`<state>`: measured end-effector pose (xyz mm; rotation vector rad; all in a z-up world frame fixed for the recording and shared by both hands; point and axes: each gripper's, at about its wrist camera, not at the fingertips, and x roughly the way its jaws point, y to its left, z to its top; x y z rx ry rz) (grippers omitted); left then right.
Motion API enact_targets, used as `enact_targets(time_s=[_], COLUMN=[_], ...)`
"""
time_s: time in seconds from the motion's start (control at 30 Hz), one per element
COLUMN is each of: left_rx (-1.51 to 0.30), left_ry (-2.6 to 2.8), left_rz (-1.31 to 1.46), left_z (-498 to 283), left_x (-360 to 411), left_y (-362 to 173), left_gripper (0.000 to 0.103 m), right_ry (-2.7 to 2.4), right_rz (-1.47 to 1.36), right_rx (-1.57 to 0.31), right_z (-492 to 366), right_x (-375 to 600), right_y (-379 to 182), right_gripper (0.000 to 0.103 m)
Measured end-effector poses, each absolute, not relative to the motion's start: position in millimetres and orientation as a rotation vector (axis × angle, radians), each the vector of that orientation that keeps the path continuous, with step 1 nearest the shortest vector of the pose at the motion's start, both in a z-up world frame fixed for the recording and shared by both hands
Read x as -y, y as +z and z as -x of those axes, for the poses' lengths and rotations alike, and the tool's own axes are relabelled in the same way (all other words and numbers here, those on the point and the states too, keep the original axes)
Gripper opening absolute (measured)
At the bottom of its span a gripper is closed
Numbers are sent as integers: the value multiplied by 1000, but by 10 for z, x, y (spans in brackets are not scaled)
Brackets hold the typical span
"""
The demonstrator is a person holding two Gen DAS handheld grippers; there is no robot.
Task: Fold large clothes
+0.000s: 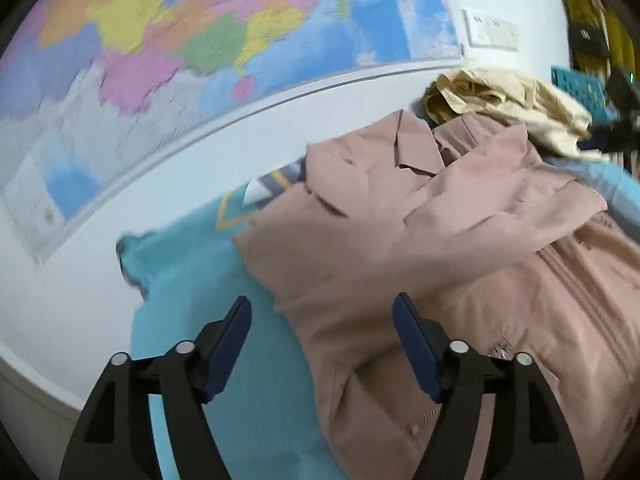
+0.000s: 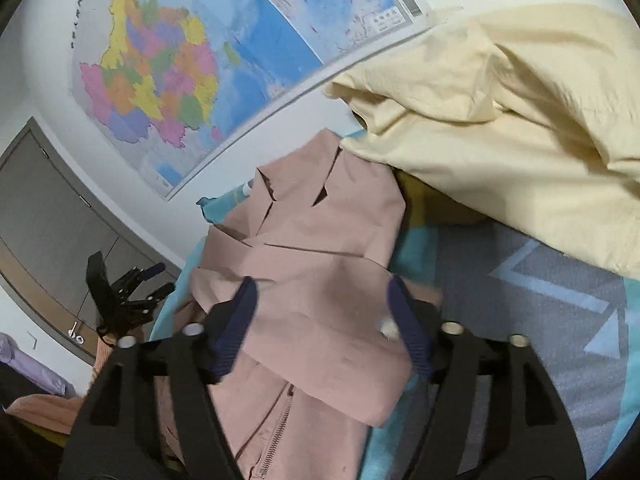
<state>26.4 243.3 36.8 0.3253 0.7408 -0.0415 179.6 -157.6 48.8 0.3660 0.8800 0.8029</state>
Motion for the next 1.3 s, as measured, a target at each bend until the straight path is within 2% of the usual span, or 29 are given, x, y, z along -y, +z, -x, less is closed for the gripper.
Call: enact_targets(time_s=[0.27,0.4,0.53,0.6,0.63,0.67,0.73,0.97,1.03,1.1,1.13,1.17,1.23,1.3], left_rx=[-813,-904,-924,-920,-924,-927,-933,-919,-931,-931,-916,-890,-840,-786], left_ry=[-103,-101,-79,-74,-64,-59,-56,25,121,159,155,141,86,35], left_rz=[-385,-396,-337,-313,-306,-307,-300,-226,-230,-230,-234,-235,-207,-156], left_z=[-691,-694,-589,-555,-545,-544,-537,-615,-663,-661,-630,-583,-488,-400], left_x=[-2205,-2225,-2346,-2393,-2412,-2419,-2449,-2578,-2612,-2615,-2608,-2601,-2614,-2651], left_y=[101,-126,-211,-200,-203,-207,-233,-218,-235,-215,-176,-114,32,216], left_gripper=[71,63,63,63,64,65,66,68,77,77,76,76,76,77], right_ry=[762,799,817,848,868,879,884,831,809,777,755,738,733,745], right_rz=[-19,209,349,372,367,371,389,449,499,522,535,531,448,355], right_rx=[-864,-853,-929,-979,-989,-996,-959,-673,-658,-710,-733,-768,-786,-751], right_z=[-1838,-1951,-2186,-2253,-2261,-2261,-2218,-2194,-2271,-2389,-2441,-2490,-2503,-2430], right_x=[935,386,-23,-134,-153,-171,-180,-368,-480,-545,-565,-544,-391,-139], right_y=[481,366,82,-31,-48,-29,81,810,725,515,400,299,240,351], right_gripper=[76,79,76,54,29,8,2,2,3,7,13,23,29,44])
